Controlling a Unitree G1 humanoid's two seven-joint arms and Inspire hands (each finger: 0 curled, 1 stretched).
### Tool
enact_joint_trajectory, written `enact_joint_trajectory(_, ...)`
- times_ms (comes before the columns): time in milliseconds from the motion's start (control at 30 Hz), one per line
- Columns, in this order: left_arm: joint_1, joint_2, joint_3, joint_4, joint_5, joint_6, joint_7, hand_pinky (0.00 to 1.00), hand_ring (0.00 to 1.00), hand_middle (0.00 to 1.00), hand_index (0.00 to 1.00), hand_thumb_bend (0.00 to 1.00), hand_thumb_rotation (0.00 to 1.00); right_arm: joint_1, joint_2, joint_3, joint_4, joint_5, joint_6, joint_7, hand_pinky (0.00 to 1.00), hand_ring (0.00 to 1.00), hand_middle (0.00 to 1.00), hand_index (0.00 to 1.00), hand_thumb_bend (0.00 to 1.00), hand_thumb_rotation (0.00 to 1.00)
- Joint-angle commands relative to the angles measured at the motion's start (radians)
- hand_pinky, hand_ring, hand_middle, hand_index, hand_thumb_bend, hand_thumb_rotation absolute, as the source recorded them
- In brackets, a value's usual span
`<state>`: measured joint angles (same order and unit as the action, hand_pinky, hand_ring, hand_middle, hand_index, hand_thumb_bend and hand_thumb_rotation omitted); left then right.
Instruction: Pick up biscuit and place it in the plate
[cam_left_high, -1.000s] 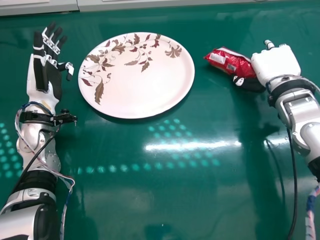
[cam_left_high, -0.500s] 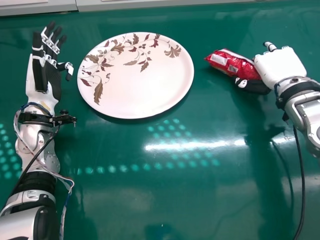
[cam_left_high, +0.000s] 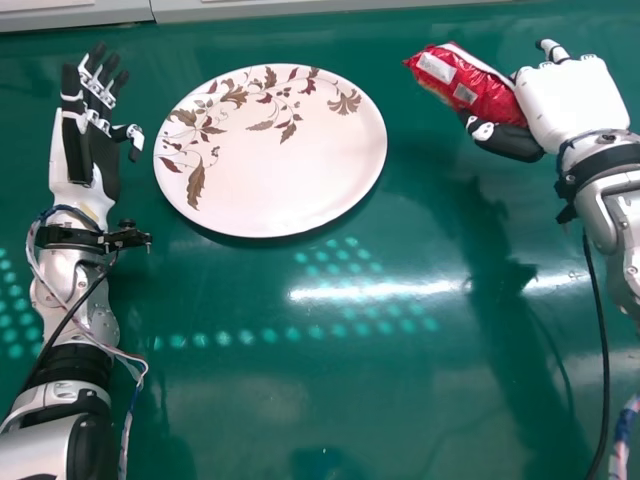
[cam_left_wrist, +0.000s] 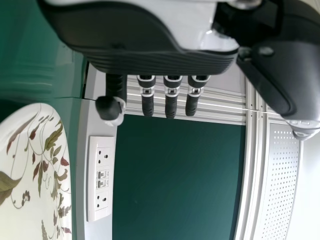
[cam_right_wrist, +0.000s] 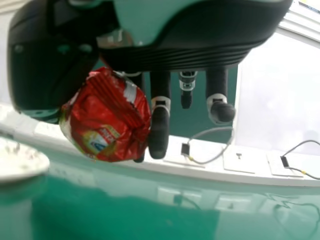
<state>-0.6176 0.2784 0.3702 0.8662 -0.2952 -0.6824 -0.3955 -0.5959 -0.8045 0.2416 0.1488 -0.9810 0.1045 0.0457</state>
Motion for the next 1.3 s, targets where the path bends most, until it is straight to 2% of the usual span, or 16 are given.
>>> enact_joint_trajectory(0, 0.062, -0.029, 0.001, 0.03, -0.01, 0.002, 0.001, 0.0, 1.0, 1.0, 1.0, 1.0, 0.95, 0.004, 0.011, -0.054, -0.078, 0.026, 0.009, -0.023, 0.05, 0.09, 0.14, 0.47, 0.5, 0.11)
enact_joint_trajectory(100, 0.063, -0.031, 0.0, 0.028, -0.009, -0.001, 0.003, 0.0, 1.0, 1.0, 1.0, 1.0, 0.96, -0.01, 0.009, -0.079, -0.169, 0.02, 0.03, 0.031, 0.04, 0.09, 0.14, 0.47, 0.49, 0.11)
enact_joint_trajectory(133, 0.063, -0.03, -0.002, 0.029, -0.004, -0.004, 0.007, 0.0, 1.0, 1.0, 1.0, 1.0, 0.96, -0.015, 0.008, -0.085, -0.197, 0.02, 0.033, 0.052, 0.05, 0.09, 0.26, 0.47, 0.5, 0.06)
enact_joint_trajectory(200, 0.062, -0.03, -0.003, 0.029, 0.0, -0.005, 0.012, 0.0, 1.0, 1.0, 1.0, 1.0, 0.96, -0.03, 0.005, -0.09, -0.239, 0.017, 0.024, 0.081, 0.05, 0.09, 0.37, 0.48, 0.51, 0.01)
enact_joint_trajectory(333, 0.056, -0.029, -0.004, 0.032, -0.005, -0.006, 0.003, 0.0, 1.0, 1.0, 1.0, 1.0, 0.95, -0.073, 0.028, -0.069, -0.273, -0.011, 0.013, 0.117, 0.05, 0.1, 0.39, 0.48, 0.51, 0.0)
enact_joint_trajectory(400, 0.054, -0.029, -0.005, 0.031, -0.005, -0.003, 0.002, 0.0, 1.0, 1.0, 1.0, 1.0, 0.94, -0.099, 0.046, -0.055, -0.263, -0.011, -0.011, 0.113, 0.06, 0.1, 0.43, 0.47, 0.52, 0.0)
enact_joint_trajectory(467, 0.052, -0.03, -0.007, 0.028, -0.005, 0.003, 0.003, 0.0, 1.0, 1.0, 1.0, 1.0, 0.94, -0.135, 0.064, -0.033, -0.232, -0.016, -0.046, 0.097, 0.06, 0.1, 0.4, 0.48, 0.51, 0.0)
enact_joint_trajectory(700, 0.045, -0.027, -0.007, 0.026, -0.011, 0.01, -0.016, 0.0, 1.0, 1.0, 1.0, 1.0, 0.94, -0.293, 0.175, 0.076, -0.036, -0.059, -0.142, 0.022, 0.07, 0.11, 0.4, 0.49, 0.51, 0.0)
enact_joint_trajectory(900, 0.039, -0.024, -0.006, 0.009, -0.009, 0.034, -0.013, 0.0, 1.0, 1.0, 1.0, 1.0, 0.93, -0.439, 0.27, 0.195, 0.212, -0.116, -0.222, -0.037, 0.07, 0.11, 0.38, 0.49, 0.51, 0.0)
enact_joint_trajectory(1000, 0.032, -0.021, -0.009, 0.014, 0.002, 0.033, -0.005, 0.0, 1.0, 1.0, 1.0, 1.0, 0.93, -0.514, 0.327, 0.254, 0.346, -0.141, -0.234, -0.038, 0.06, 0.1, 0.46, 0.47, 0.52, 0.0)
enact_joint_trajectory(1200, 0.022, -0.018, -0.011, 0.03, 0.008, 0.034, -0.006, 0.0, 1.0, 1.0, 1.0, 1.0, 0.91, -0.604, 0.416, 0.325, 0.571, -0.146, -0.253, -0.12, 0.05, 0.1, 0.47, 0.47, 0.52, 0.0)
enact_joint_trajectory(1267, 0.022, -0.019, -0.013, 0.03, 0.014, 0.033, -0.003, 0.0, 1.0, 1.0, 1.0, 1.0, 0.92, -0.626, 0.43, 0.354, 0.634, -0.158, -0.262, -0.161, 0.06, 0.1, 0.4, 0.48, 0.51, 0.0)
